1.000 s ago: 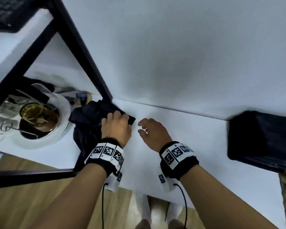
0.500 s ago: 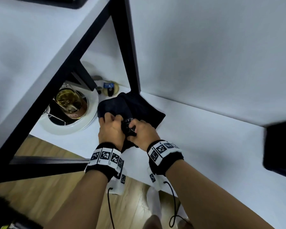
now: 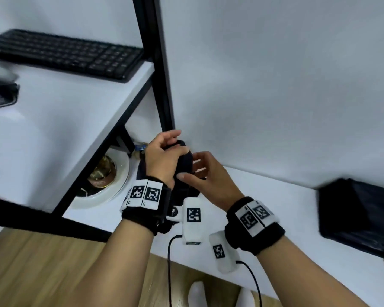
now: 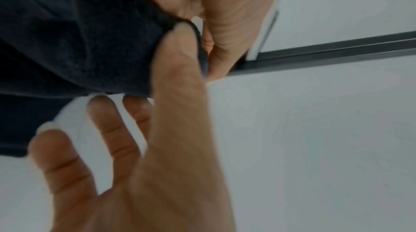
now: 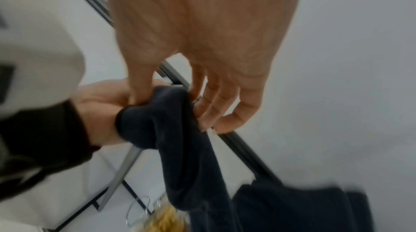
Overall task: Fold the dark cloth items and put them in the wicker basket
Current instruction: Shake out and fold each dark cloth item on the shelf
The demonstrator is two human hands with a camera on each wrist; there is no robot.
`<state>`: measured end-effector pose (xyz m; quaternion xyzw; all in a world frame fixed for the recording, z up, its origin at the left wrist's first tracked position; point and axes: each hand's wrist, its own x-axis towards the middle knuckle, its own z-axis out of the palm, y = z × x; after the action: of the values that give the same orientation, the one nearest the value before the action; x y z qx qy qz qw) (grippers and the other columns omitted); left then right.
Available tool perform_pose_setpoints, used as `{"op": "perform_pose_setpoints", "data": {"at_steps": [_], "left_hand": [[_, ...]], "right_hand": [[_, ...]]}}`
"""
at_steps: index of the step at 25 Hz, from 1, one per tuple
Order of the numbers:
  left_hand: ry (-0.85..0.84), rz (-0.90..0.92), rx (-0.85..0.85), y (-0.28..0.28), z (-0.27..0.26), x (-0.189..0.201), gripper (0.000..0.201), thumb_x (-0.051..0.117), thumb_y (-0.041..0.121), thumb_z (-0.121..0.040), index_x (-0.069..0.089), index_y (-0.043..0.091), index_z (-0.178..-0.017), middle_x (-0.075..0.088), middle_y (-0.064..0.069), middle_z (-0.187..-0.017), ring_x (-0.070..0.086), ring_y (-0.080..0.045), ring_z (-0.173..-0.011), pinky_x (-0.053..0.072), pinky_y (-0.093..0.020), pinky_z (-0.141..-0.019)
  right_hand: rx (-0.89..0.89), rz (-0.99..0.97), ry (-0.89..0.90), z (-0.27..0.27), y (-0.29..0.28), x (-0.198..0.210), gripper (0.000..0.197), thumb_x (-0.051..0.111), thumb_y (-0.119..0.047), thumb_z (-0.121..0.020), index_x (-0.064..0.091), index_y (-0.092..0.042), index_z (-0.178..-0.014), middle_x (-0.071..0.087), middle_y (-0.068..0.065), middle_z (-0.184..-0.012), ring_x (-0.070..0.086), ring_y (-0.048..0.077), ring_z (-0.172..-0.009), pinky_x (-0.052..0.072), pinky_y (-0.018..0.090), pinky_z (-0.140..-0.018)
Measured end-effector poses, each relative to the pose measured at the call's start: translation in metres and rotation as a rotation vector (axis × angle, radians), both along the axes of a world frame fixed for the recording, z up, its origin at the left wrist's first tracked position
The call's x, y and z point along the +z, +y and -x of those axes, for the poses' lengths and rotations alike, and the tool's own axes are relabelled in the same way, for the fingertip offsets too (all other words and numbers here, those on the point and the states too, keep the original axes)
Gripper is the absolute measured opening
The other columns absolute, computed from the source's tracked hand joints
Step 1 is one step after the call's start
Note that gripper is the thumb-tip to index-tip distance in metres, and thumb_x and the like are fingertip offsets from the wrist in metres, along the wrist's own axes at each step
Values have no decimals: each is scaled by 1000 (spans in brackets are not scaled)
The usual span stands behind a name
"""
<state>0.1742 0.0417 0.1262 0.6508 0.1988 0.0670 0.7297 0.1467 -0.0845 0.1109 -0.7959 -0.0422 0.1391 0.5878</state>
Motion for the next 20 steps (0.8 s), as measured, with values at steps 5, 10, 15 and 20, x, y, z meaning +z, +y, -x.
{"op": "perform_pose_setpoints", "data": {"at_steps": [5, 10, 15, 20], "left_hand": [[-229, 173, -301, -59, 7, 103, 28, 67, -8, -77, 70, 14, -94, 61, -5, -89, 62, -13, -83, 51, -25, -79], [-298, -110, -544, -94, 32, 161, 20, 75, 8, -78, 68, 13, -96, 63, -3, -81, 61, -16, -70, 53, -32, -67], [-281, -222, -749, -135, 55, 194, 17, 72, 25, -83, 64, 13, -91, 63, -10, -80, 59, -15, -66, 51, -29, -66], [-371, -611, -958, -158, 70, 205, 33, 78, 40, -71, 65, 19, -92, 69, -7, -88, 62, -21, -75, 50, -31, -75]], "right_hand": [[-223, -32, -215, -2, -66, 105, 19, 71, -10, -80, 57, -11, -92, 67, 16, -84, 64, 25, -72, 55, 46, -72], [-311, -196, -269, 20, -131, 181, 12, 63, -5, -87, 63, -7, -99, 70, 14, -87, 66, 20, -78, 53, 41, -73], [-369, -243, -285, 40, -175, 216, 11, 60, -9, -91, 61, -3, -100, 63, 9, -78, 62, 17, -66, 52, 30, -59], [-465, -300, -267, 55, -209, 234, 7, 61, -13, -91, 58, -8, -94, 66, 4, -77, 67, 13, -65, 52, 25, -55]]}}
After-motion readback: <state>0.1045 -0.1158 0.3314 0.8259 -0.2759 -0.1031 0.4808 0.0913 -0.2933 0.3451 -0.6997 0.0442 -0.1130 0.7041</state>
